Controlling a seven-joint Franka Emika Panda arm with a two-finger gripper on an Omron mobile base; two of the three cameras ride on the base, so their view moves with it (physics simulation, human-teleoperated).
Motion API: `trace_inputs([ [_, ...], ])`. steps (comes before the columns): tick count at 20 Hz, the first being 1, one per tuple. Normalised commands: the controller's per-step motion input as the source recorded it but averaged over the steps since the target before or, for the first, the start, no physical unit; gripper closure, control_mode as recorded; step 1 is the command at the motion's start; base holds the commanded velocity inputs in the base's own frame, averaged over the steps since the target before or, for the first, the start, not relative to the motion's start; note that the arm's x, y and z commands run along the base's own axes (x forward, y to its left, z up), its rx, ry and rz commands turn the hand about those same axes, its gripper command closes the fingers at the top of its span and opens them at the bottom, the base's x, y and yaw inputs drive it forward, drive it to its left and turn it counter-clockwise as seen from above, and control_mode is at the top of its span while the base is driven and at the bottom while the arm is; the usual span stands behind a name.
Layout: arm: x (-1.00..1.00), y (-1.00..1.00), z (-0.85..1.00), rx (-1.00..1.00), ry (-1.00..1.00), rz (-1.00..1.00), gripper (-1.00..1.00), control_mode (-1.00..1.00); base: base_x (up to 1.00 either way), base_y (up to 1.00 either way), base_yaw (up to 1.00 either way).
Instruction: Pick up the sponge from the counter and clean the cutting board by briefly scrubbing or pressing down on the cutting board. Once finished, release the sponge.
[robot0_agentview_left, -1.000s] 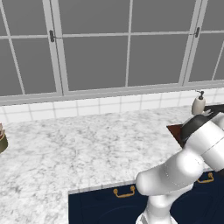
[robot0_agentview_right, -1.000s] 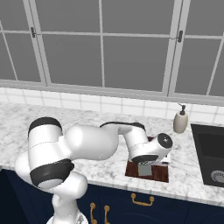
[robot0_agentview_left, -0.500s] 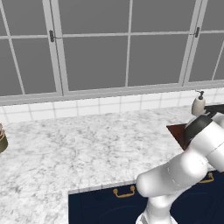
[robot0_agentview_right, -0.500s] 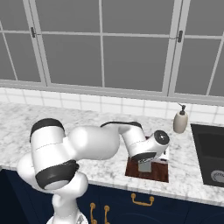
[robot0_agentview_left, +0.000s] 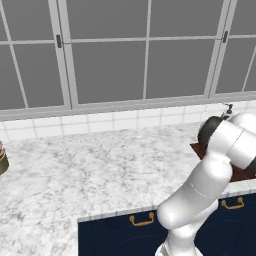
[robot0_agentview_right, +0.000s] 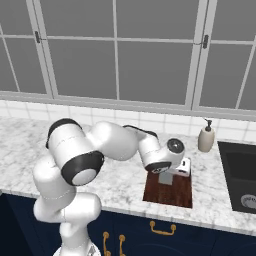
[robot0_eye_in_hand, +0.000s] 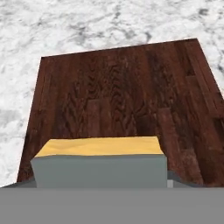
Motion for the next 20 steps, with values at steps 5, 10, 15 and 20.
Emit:
trace_inputs([
  [5, 0.57, 0.00, -0.21, 0.00, -0.03, -0.10, 1.00, -1.00, 0.00, 0.00, 0.00],
  [10, 0.08, -0.01, -0.52, 0.04, -0.17, -0.04, 1.00, -1.00, 0.00, 0.00, 0.00],
  [15, 0.19, 0.04, -0.41, 0.07, -0.31, 0.00, 1.00, -1.00, 0.00, 0.00, 0.00],
  [20, 0.21, 0.22, -0.06, 0.04, -0.29, 0.00, 1.00, -1.00, 0.00, 0.00, 0.00],
])
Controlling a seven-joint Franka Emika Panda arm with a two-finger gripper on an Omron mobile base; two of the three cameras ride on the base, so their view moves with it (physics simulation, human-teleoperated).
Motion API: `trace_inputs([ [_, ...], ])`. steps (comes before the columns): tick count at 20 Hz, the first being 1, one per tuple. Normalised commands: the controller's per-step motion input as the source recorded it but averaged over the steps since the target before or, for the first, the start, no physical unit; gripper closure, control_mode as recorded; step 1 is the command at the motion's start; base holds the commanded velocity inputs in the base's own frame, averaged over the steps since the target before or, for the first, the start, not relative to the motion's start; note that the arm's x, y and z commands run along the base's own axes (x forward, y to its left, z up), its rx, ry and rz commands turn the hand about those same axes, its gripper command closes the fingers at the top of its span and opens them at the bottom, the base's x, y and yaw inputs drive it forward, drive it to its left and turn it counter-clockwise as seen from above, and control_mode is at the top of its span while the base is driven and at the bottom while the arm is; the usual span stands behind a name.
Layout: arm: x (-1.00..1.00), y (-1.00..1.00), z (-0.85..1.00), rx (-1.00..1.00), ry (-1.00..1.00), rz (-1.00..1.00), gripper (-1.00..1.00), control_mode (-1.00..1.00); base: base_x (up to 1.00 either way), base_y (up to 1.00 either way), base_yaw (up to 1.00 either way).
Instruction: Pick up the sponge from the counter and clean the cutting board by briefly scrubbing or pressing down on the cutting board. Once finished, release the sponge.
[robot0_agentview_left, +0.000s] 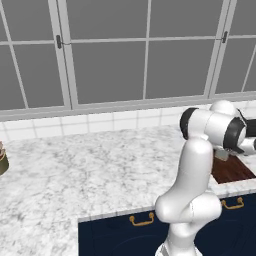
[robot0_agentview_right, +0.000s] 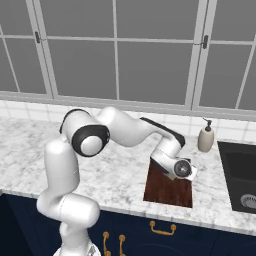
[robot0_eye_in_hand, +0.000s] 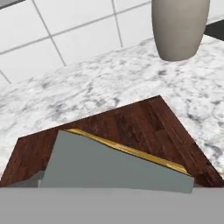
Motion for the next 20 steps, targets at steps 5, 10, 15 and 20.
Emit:
trace_inputs([
  [5, 0.38, 0.28, 0.00, 0.00, -0.16, 0.00, 1.00, -1.00, 0.00, 0.00, 0.00],
  [10, 0.65, 0.32, 0.00, 0.00, -0.03, 0.00, 1.00, -1.00, 0.00, 0.00, 0.00],
  [15, 0.58, 0.12, 0.00, 0.00, 0.01, 0.00, 1.00, -1.00, 0.00, 0.00, 0.00],
  [20, 0.40, 0.00, 0.00, -0.03, 0.14, 0.00, 1.00, -1.00, 0.00, 0.00, 0.00],
])
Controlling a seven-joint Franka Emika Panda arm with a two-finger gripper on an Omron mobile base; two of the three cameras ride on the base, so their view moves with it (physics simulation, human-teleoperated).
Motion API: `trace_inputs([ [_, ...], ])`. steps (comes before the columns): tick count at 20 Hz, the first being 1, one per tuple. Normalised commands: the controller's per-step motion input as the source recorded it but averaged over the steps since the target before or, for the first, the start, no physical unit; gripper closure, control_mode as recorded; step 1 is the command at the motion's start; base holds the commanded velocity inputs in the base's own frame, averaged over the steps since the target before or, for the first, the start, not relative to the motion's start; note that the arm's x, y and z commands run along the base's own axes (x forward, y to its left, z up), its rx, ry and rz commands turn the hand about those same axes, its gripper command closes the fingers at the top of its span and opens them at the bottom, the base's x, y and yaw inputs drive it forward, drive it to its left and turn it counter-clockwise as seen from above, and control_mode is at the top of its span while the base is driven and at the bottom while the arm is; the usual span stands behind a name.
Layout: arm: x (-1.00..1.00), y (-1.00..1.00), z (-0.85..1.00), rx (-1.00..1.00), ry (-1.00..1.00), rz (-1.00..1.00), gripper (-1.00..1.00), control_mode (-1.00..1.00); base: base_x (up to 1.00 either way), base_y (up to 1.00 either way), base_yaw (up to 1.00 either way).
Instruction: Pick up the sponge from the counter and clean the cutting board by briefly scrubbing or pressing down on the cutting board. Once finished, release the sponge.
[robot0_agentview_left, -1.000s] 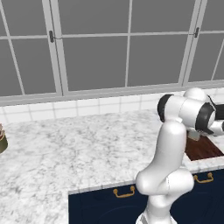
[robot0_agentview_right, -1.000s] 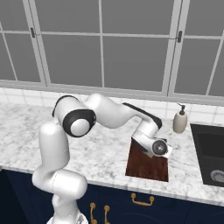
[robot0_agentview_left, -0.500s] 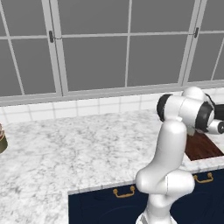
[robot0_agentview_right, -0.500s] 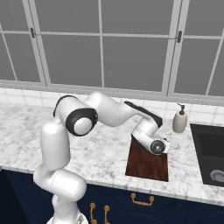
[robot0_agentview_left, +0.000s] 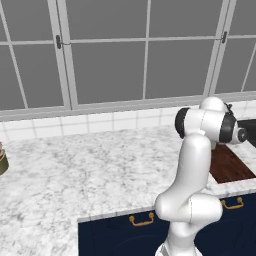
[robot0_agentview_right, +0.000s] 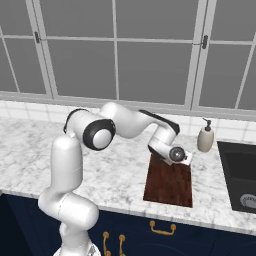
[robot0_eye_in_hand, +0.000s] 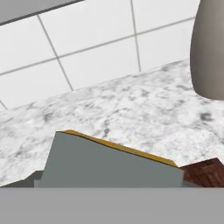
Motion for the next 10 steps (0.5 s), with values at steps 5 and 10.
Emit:
trace_inputs([
  [5, 0.04, 0.00, 0.00, -0.03, 0.15, 0.00, 1.00, -1.00, 0.00, 0.00, 0.00],
  [10, 0.00, -0.05, 0.00, -0.01, 0.03, 0.08, 1.00, -1.00, 0.00, 0.00, 0.00],
])
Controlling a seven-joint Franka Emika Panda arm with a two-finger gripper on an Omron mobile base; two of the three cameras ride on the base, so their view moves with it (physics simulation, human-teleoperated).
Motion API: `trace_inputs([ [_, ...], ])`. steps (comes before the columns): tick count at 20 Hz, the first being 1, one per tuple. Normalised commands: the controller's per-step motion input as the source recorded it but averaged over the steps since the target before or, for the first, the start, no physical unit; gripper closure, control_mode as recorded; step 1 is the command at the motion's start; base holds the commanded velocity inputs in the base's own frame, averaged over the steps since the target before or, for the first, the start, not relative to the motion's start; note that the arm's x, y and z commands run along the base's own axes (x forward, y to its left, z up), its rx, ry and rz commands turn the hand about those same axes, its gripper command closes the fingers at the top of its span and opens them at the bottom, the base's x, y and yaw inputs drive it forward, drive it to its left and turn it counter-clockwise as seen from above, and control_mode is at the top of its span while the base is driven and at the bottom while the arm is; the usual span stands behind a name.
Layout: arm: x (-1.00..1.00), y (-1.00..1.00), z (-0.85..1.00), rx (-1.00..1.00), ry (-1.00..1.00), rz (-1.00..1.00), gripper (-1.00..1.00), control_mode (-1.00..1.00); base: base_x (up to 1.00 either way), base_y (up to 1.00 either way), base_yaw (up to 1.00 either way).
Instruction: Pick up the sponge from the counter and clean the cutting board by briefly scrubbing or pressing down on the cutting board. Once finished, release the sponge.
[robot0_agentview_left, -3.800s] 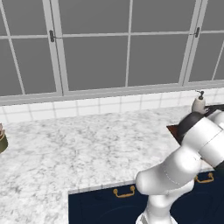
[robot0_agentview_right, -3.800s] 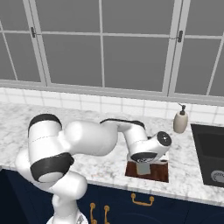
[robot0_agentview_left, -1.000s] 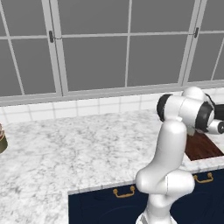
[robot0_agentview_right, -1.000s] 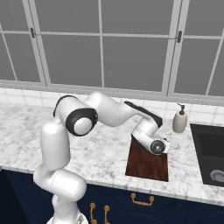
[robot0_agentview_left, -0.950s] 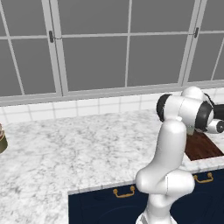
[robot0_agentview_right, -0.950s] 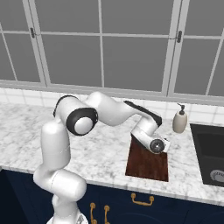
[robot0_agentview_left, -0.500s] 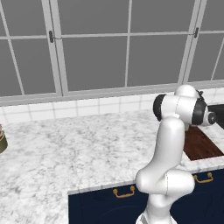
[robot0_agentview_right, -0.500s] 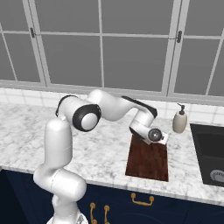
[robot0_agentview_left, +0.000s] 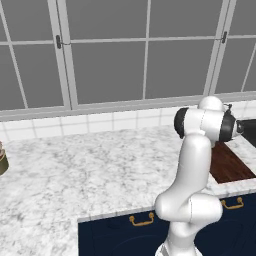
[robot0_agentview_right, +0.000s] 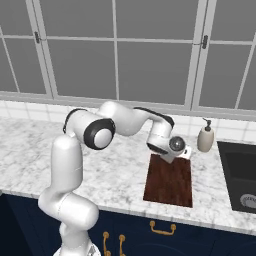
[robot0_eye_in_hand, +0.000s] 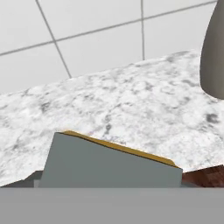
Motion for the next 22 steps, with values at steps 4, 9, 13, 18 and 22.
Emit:
trace_inputs([
  [4, 0.03, -0.40, 0.00, 0.00, 0.00, 0.16, 1.00, -1.00, 0.00, 0.00, 0.00],
  [9, 0.00, -0.42, 0.00, 0.00, 0.00, 0.19, 1.00, -1.00, 0.00, 0.00, 0.00],
  [13, 0.03, -0.26, 0.00, 0.00, 0.00, 0.20, 1.00, -1.00, 0.00, 0.00, 0.00],
  [18, 0.00, 0.06, -0.19, 0.00, 0.00, 0.13, 1.00, -1.00, 0.00, 0.00, 0.00],
  [22, 0.00, 0.22, -0.43, -0.02, -0.01, 0.06, 1.00, -1.00, 0.00, 0.00, 0.00],
])
